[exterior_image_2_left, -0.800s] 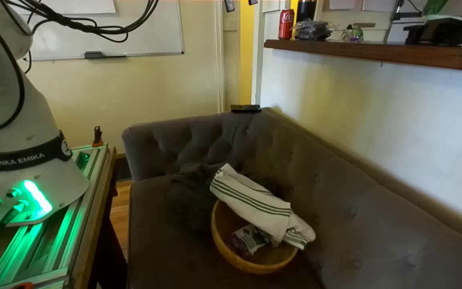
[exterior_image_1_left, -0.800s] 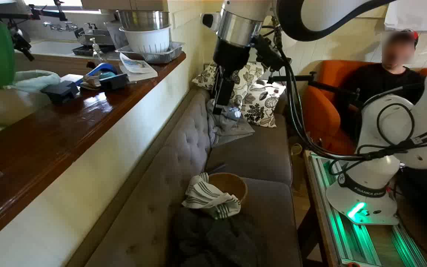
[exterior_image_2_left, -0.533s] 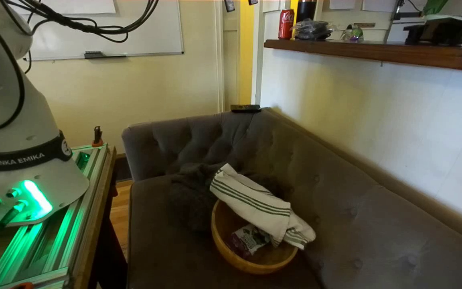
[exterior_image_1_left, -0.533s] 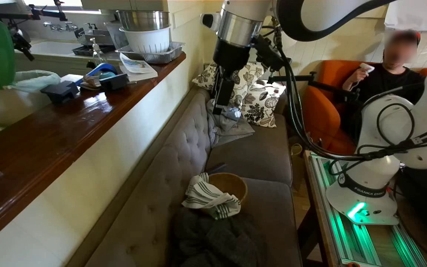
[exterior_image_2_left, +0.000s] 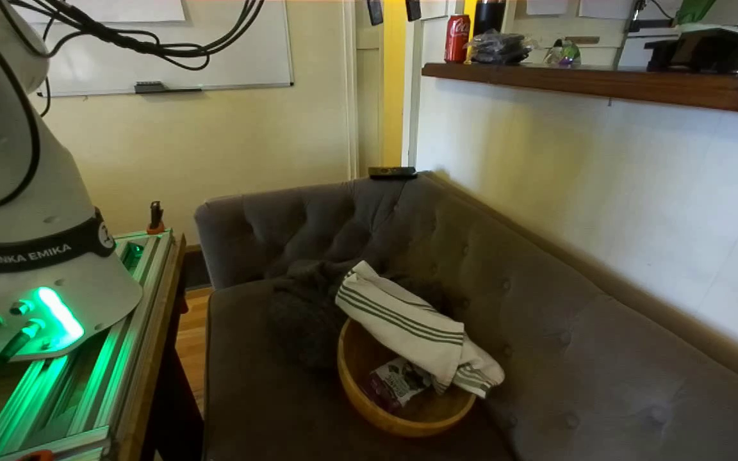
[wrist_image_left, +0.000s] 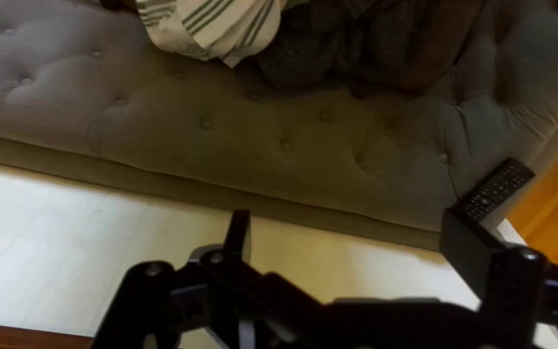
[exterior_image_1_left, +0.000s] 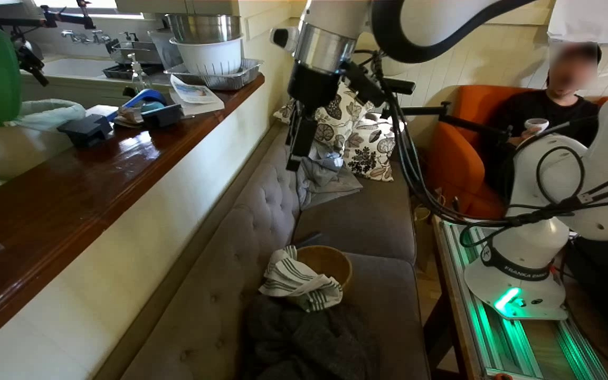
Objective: Put the black remote control on the counter above the sofa.
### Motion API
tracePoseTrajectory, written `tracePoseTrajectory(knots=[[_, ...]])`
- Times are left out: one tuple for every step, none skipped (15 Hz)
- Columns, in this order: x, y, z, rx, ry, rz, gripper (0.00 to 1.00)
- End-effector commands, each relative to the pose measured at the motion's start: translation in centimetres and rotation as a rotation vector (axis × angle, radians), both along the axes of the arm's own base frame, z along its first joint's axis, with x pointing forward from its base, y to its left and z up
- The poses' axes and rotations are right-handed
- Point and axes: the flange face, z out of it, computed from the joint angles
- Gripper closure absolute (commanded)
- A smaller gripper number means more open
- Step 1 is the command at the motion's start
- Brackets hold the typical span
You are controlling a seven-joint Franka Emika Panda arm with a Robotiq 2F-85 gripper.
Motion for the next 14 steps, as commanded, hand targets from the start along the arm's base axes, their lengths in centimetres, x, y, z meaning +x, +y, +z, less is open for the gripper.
tracePoseTrajectory(knots=[[6.8,1.9,-4.0,0.158,0.02,0.075,0.0],[8.3,2.9,-5.4,0.209,0.052,0.085,0.0],[9.5,4.2,-6.8,0.251,0.111,0.088,0.0],[10.4,5.9,-8.2,0.23,0.149,0.068,0.0],[11.0,7.0,-9.0,0.203,0.186,0.055,0.0],[12.0,9.0,-10.3,0.137,0.168,0.017,0.0],[12.9,9.8,-11.0,0.085,0.141,-0.006,0.0],[13.9,10.5,-11.7,0.024,0.118,-0.035,0.0],[14.3,11.8,-11.8,-0.039,0.132,-0.057,0.0],[14.2,12.1,-11.7,-0.071,0.172,-0.043,0.0],[12.9,11.2,-12.4,-0.009,0.152,-0.02,0.0],[13.3,12.0,-12.6,-0.033,0.165,-0.024,0.0],[13.5,12.3,-12.5,-0.043,0.169,-0.026,0.0],[13.7,12.3,-12.4,-0.047,0.171,-0.027,0.0]])
